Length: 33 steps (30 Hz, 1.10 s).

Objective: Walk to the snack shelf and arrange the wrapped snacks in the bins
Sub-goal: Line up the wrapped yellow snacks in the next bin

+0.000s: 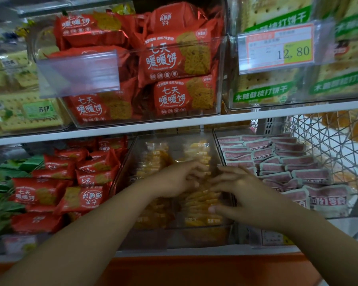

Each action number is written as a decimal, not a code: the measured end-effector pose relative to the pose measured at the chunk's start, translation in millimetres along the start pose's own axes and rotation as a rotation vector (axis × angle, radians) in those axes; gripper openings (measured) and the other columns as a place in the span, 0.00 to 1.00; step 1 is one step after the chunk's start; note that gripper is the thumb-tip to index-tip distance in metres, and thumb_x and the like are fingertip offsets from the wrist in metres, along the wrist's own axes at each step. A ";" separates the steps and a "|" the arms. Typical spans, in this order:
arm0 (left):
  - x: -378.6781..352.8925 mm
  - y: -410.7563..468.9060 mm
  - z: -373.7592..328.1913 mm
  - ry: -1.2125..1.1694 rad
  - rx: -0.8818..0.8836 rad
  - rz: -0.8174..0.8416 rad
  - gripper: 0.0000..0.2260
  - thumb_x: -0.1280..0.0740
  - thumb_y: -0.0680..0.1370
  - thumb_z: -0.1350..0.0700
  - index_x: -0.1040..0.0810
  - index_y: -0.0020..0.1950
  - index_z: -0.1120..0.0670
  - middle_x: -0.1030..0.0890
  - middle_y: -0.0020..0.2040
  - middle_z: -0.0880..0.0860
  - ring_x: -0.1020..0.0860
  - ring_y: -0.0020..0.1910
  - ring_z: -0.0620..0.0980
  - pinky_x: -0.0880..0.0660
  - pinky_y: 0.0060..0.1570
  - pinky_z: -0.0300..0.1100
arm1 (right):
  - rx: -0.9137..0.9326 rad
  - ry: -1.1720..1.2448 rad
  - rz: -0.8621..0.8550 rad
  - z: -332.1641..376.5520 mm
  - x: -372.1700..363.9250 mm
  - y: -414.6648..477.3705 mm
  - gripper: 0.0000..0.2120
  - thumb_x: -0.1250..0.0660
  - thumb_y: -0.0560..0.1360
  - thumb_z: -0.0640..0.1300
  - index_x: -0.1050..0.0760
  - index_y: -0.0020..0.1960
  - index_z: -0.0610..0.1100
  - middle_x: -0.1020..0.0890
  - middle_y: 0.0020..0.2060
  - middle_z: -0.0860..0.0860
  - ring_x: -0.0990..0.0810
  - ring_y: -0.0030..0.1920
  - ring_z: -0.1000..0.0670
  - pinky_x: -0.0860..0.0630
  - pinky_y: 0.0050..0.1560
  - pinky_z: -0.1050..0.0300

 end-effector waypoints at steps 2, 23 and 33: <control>12.7 -9.6 -0.1 -0.013 -0.017 -0.083 0.15 0.36 0.78 0.63 0.26 0.59 0.46 0.23 0.61 0.46 0.24 0.59 0.42 0.28 0.63 0.42 | -0.001 -0.008 0.001 -1.9 -1.2 0.4 0.25 0.38 0.72 0.65 0.28 0.65 0.54 0.30 0.66 0.60 0.52 0.71 0.64 0.53 0.75 0.47; 21.6 -1.4 0.7 0.669 0.024 -0.238 0.04 0.39 0.79 0.54 0.25 0.47 0.50 0.24 0.50 0.51 0.25 0.49 0.51 0.27 0.46 0.45 | -0.078 -0.063 -0.020 -2.2 -5.9 21.4 0.18 0.43 0.77 0.59 0.26 0.62 0.56 0.25 0.62 0.60 0.50 0.74 0.56 0.60 0.74 0.45; -9.7 8.7 -7.5 -0.004 0.103 -0.305 0.05 0.43 0.82 0.55 0.29 0.48 0.50 0.27 0.50 0.46 0.29 0.48 0.42 0.35 0.41 0.32 | -0.044 -0.057 -0.042 -9.0 -8.4 22.5 0.19 0.41 0.76 0.59 0.26 0.63 0.55 0.26 0.64 0.61 0.50 0.74 0.57 0.59 0.74 0.46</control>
Point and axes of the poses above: each hand's wrist, its own y-axis towards the middle knuckle, its own x-axis out of the back of the hand, z = x × y, the point moved 1 cm from there along y, towards the middle knuckle
